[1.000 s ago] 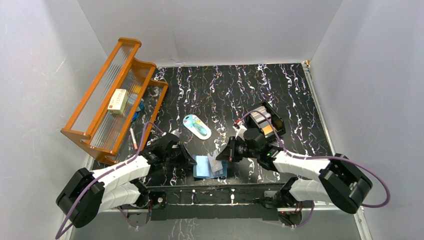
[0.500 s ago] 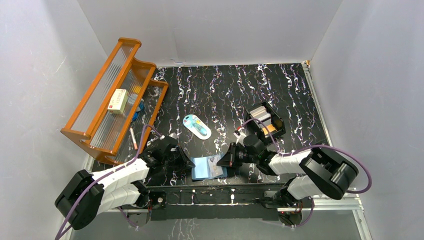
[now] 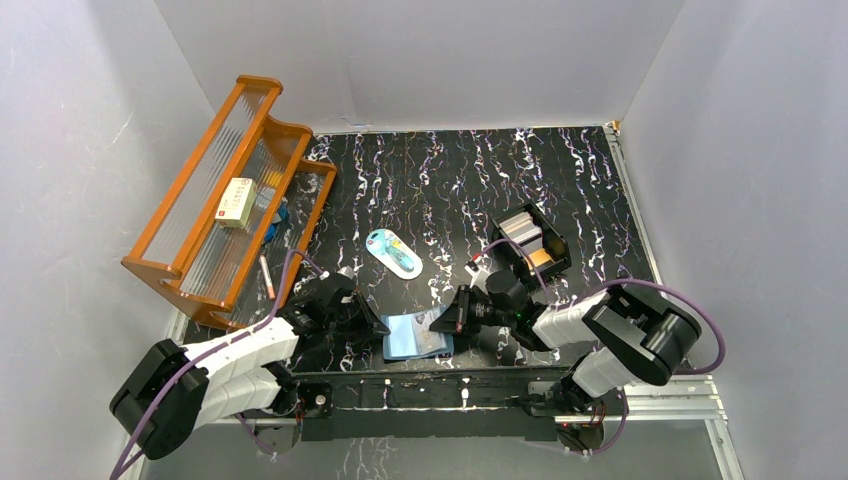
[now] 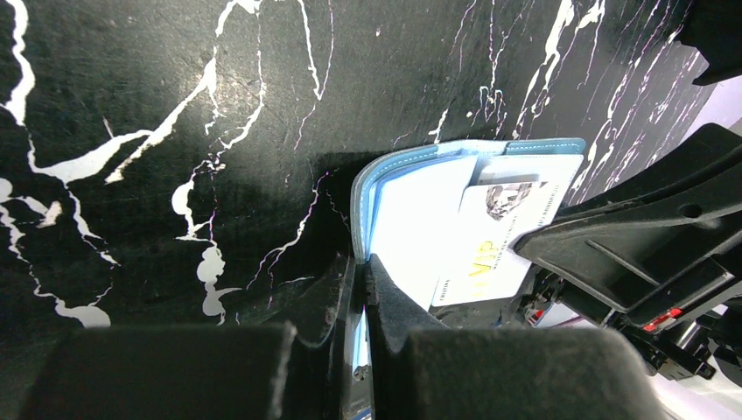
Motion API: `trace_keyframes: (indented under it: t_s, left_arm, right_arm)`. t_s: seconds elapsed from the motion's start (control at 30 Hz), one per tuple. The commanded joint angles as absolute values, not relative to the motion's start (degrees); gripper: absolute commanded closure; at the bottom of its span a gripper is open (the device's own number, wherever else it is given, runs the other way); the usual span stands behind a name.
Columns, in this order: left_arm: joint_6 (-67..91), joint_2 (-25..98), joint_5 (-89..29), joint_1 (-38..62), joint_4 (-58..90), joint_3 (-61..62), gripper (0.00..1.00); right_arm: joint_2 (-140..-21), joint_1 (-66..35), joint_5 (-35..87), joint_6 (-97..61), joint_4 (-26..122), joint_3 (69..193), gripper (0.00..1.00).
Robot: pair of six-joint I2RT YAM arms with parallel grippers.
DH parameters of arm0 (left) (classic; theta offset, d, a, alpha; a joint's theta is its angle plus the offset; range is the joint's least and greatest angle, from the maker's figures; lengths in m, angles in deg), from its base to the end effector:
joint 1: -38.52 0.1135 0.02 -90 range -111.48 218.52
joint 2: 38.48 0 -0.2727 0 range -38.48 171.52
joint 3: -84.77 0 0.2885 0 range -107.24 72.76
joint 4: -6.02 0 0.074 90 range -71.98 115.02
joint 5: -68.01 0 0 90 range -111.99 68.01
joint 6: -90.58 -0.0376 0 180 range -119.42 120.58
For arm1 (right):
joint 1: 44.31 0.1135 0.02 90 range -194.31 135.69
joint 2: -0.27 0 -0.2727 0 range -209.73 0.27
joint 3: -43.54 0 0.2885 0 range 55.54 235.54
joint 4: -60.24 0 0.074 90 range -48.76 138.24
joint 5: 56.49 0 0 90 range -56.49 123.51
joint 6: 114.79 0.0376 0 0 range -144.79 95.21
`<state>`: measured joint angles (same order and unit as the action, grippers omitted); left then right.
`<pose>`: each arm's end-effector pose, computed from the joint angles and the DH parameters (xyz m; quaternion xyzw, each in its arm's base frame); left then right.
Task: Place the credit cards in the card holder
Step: Insert the credit card into the card holder.
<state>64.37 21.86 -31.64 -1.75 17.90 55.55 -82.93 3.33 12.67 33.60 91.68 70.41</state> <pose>0.1586 -0.1427 0.1256 -0.1534 0.9015 -0.3607 0.1837 0.1563 0.1913 0.0982 -0.0192 0.8344 0.5145 0.1966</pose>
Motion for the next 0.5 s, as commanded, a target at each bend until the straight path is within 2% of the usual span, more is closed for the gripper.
trace_keyframes:
  t_s: [0.0, 0.47]
  left_arm:
    - [64.3, 22.3, -30.7, -2.3, 19.2, 56.7, 1.00]
    - [66.3, 23.4, -30.5, -4.7, 17.9, 55.7, 1.00]
  right_arm:
    - [-85.3, 3.5, 10.7, 34.9, 98.5, 69.6, 1.00]
    - [-87.0, 3.5, 12.8, 36.6, 99.1, 70.2, 1.00]
